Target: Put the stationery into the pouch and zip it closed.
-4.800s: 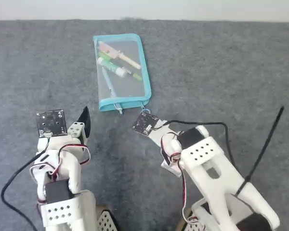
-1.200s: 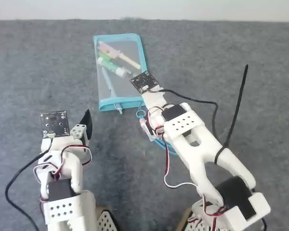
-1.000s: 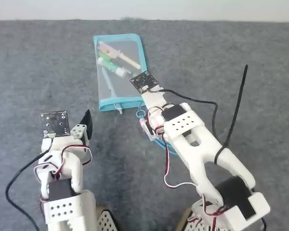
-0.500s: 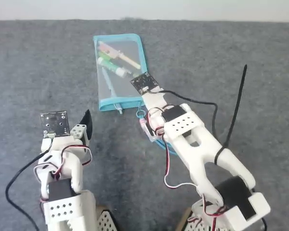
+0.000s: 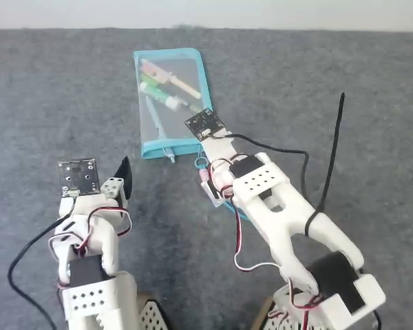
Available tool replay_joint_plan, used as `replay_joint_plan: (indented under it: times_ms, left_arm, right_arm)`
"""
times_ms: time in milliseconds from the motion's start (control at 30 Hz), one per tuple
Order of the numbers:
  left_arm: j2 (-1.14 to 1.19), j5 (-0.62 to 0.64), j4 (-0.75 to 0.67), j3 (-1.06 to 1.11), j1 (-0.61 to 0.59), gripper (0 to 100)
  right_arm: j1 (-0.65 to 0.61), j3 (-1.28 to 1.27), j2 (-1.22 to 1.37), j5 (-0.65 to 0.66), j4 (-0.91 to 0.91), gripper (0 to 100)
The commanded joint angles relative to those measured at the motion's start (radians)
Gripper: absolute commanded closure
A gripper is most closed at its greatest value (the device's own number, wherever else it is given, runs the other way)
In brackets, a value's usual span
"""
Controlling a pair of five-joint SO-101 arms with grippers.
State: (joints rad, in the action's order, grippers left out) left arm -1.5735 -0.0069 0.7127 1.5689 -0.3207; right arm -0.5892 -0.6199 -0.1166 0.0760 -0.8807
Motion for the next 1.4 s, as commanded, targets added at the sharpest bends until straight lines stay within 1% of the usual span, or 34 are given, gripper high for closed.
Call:
replay_joint_plan:
  times_ms: [0,133,200,400,833,1000,1133,1267,1367]
  left_arm:
    - [-0.012,0.008,-0.011,-0.047,-0.041,76]
    - [-0.012,0.011,0.002,-0.074,-0.109,76]
    - [-0.012,0.011,0.002,-0.074,-0.11,76]
    - [-0.012,0.011,-0.002,-0.073,-0.11,76]
    - [-0.012,0.008,0.003,-0.074,-0.11,76]
    - [-0.012,0.008,0.0,-0.074,-0.11,76]
    - [-0.012,0.008,0.0,-0.074,-0.11,76]
    - [-0.012,0.008,0.0,-0.074,-0.11,76]
    - [-0.012,0.008,0.002,-0.074,-0.11,76]
  right_arm:
    - [-0.012,0.008,-0.058,-0.012,0.016,75.1]
    - [-0.012,0.008,-0.059,-0.011,0.018,75.1]
    - [-0.008,0.009,-0.064,-0.005,0.019,75.0]
    - [-0.007,0.012,-0.062,0.1,0.021,75.0]
    - [-0.064,0.014,-0.059,0.098,0.024,75.3]
    - [-0.067,0.023,-0.047,0.1,0.176,75.3]
    - [-0.076,0.04,0.027,0.101,0.265,75.3]
    - [-0.088,0.084,0.12,0.103,0.305,75.3]
    - [-0.084,0.132,0.189,0.103,0.289,75.3]
